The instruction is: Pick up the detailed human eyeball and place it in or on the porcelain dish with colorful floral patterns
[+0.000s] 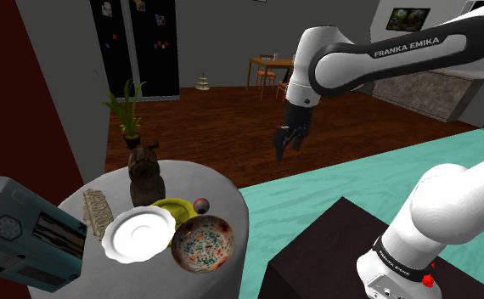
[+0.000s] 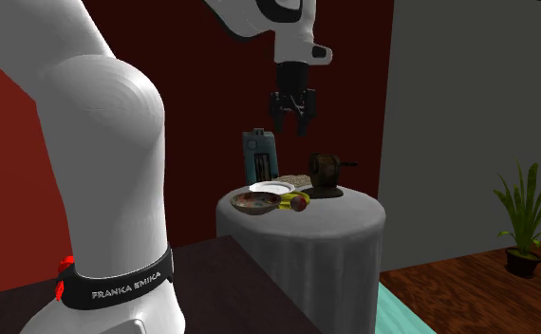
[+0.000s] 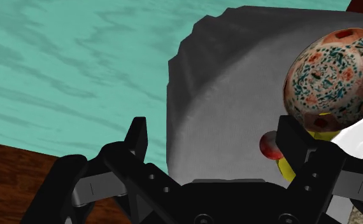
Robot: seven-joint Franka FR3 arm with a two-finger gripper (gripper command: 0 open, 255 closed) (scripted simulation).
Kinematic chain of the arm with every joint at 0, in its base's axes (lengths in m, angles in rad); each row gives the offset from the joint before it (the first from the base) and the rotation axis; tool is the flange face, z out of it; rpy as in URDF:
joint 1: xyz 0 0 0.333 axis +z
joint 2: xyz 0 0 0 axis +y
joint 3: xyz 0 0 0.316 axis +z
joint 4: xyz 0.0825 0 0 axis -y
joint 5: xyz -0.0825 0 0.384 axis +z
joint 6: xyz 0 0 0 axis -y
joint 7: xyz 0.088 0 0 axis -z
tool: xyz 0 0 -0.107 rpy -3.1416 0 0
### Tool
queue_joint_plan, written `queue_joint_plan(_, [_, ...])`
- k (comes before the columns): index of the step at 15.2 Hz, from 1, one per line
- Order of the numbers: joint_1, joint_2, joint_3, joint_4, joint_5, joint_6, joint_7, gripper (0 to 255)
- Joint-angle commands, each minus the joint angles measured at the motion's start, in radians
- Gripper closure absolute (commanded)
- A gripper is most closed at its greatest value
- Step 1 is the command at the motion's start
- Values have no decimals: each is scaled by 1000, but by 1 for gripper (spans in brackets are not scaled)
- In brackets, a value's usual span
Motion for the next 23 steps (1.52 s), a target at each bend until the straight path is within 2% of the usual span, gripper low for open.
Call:
queue_joint_plan(1, [6, 45, 26, -18, 14, 82, 28, 0])
queue_joint_plan(6, [13, 210, 98, -8, 22, 277, 108, 0])
queue_joint_plan(11, [7, 403, 164, 42, -26, 456, 215, 0])
queue_joint_plan(14, [4, 529, 192, 91, -95, 549, 302, 0])
queue_joint_plan(17, [17, 657, 196, 154, -195, 625, 407, 0])
queue_joint_plan(23, [117, 901, 121, 324, -388, 723, 604, 0])
